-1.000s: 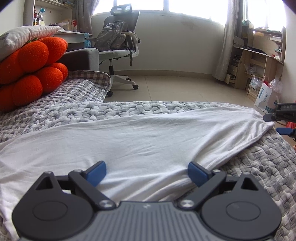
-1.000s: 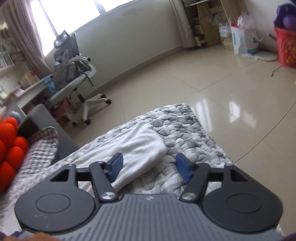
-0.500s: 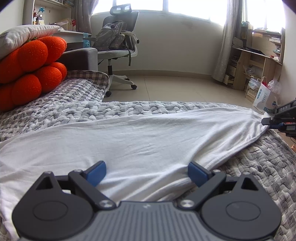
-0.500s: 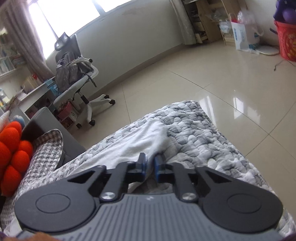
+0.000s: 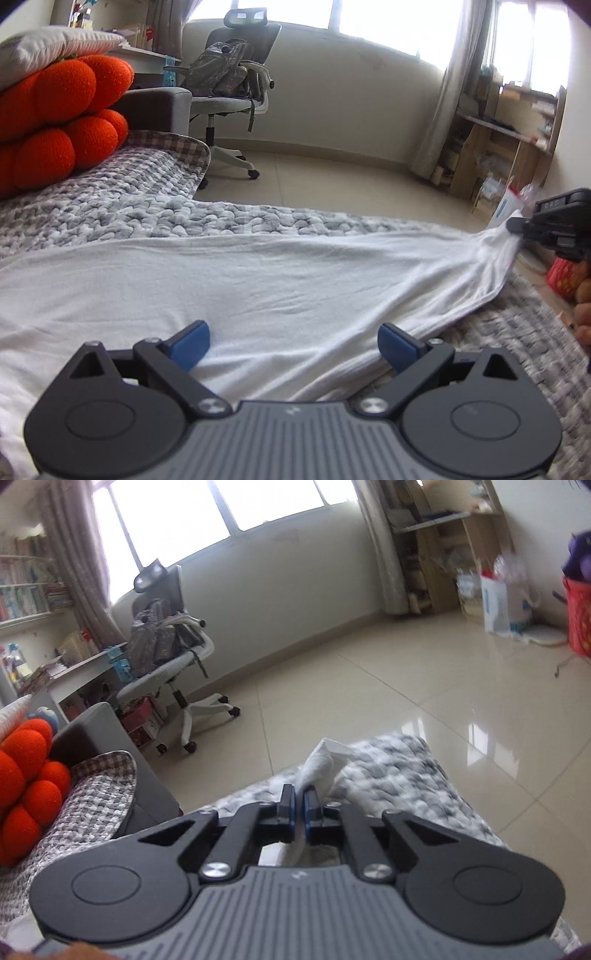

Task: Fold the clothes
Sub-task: 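Lift the hem with the right gripper toward the left gripper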

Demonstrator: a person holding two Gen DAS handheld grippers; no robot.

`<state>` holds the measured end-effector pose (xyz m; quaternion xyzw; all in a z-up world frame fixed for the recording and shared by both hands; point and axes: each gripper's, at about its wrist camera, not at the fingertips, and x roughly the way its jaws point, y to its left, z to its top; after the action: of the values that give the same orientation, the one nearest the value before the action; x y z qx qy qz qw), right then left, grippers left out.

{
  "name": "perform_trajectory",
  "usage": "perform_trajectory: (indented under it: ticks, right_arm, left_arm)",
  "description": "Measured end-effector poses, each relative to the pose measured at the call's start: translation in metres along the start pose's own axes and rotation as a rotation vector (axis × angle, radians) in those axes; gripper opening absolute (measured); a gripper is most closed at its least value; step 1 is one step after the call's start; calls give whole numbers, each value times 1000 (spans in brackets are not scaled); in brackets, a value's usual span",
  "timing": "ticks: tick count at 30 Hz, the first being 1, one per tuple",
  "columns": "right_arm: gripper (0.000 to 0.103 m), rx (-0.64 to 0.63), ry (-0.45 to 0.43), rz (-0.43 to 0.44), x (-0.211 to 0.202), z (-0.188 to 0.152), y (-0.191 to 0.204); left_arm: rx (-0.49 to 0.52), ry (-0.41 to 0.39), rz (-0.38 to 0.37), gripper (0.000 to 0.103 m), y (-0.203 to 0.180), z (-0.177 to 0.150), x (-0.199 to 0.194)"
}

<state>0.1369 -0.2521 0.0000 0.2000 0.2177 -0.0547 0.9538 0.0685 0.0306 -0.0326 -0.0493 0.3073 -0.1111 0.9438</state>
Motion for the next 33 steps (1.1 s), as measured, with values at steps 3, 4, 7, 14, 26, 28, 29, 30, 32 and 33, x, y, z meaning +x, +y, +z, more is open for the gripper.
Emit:
perform_trajectory:
  ticks: [3, 4, 7, 14, 26, 28, 29, 30, 32, 33]
  right_arm:
    - [7, -136, -38, 63, -8, -9, 28]
    - [7, -213, -54, 104, -12, -16, 43]
    - [7, -475, -69, 225, -26, -51, 99]
    - [6, -989, 50, 307, -28, -153, 194]
    - [52, -1002, 15, 361, -37, -145, 174]
    - [52, -1000, 40, 369, -31, -145, 177]
    - [52, -1011, 47, 372, -28, -146, 180]
    - [52, -1029, 51, 375, -27, -148, 182]
    - [52, -1058, 56, 390, -27, -150, 186]
    - [52, -1069, 60, 395, -26, -151, 188]
  left_arm:
    - [-26, 9, -59, 96, 16, 6, -18]
    - [-44, -16, -84, 97, 26, 9, -31]
    - [-130, -77, -133, 99, 65, 16, -66]
    - [-207, -40, -68, 99, 117, 3, -85]
    - [-232, -28, -107, 99, 116, 3, -81]
    - [-245, -22, -111, 99, 117, 4, -77]
    - [-254, -19, -115, 99, 118, 4, -76]
    - [-262, -16, -119, 99, 119, 4, -75]
    - [-278, -10, -128, 99, 121, 4, -73]
    - [-286, -8, -130, 99, 121, 4, -72]
